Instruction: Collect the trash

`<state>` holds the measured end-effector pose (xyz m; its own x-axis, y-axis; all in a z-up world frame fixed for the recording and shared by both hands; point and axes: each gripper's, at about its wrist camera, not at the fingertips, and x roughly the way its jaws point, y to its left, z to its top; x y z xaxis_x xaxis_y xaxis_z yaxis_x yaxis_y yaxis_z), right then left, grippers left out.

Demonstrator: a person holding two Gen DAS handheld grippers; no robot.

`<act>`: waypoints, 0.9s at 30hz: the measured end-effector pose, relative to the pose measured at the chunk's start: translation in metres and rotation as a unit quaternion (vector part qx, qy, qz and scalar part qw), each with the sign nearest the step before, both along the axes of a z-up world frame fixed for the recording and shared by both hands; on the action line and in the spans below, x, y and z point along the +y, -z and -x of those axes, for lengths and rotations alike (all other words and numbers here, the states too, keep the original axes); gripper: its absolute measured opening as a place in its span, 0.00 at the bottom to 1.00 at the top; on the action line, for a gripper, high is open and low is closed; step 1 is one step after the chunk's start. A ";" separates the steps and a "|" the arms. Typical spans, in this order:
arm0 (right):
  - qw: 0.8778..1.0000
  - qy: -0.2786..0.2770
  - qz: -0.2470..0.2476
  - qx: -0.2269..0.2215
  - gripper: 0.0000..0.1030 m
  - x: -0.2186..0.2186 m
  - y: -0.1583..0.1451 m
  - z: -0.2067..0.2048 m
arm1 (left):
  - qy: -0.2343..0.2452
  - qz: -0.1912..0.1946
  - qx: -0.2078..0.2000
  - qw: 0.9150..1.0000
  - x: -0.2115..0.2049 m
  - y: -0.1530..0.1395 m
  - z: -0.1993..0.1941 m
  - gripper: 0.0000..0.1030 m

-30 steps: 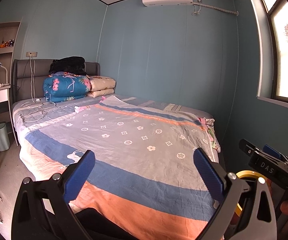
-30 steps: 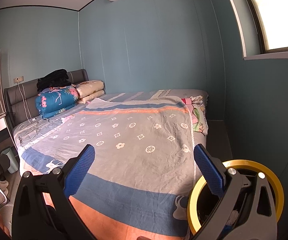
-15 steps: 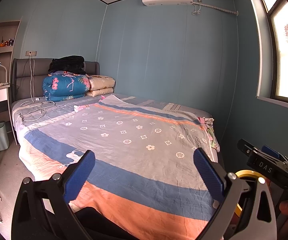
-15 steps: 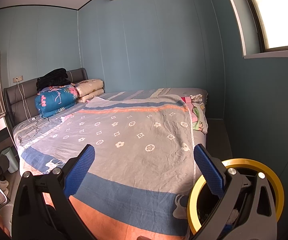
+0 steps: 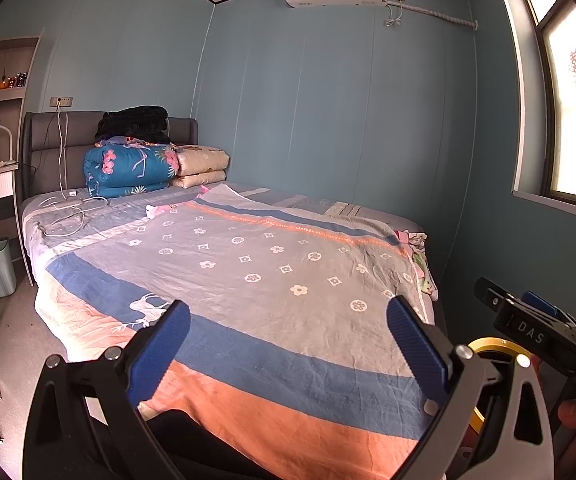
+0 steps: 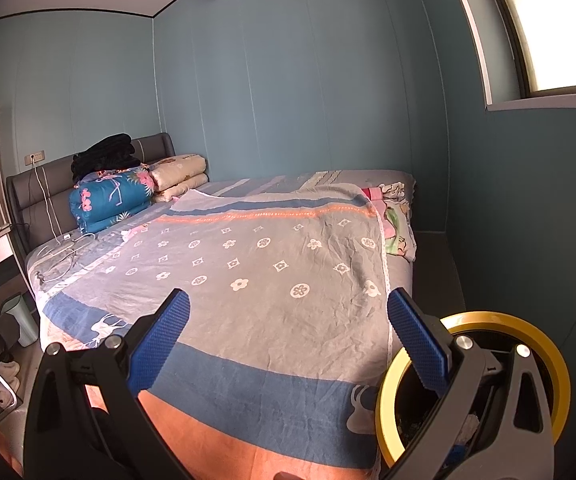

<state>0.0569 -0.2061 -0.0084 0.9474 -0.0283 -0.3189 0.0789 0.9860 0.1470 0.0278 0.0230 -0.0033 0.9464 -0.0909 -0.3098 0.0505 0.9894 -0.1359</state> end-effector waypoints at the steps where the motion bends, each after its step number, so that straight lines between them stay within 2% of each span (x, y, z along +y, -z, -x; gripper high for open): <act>1: 1.000 0.000 0.000 0.000 0.92 0.000 0.000 -0.001 | 0.000 0.000 0.000 1.000 0.000 0.000 0.000 0.92; 27: 1.000 0.001 -0.006 0.007 0.92 0.001 0.001 -0.002 | 0.002 -0.001 0.005 1.000 -0.003 0.006 -0.001 0.92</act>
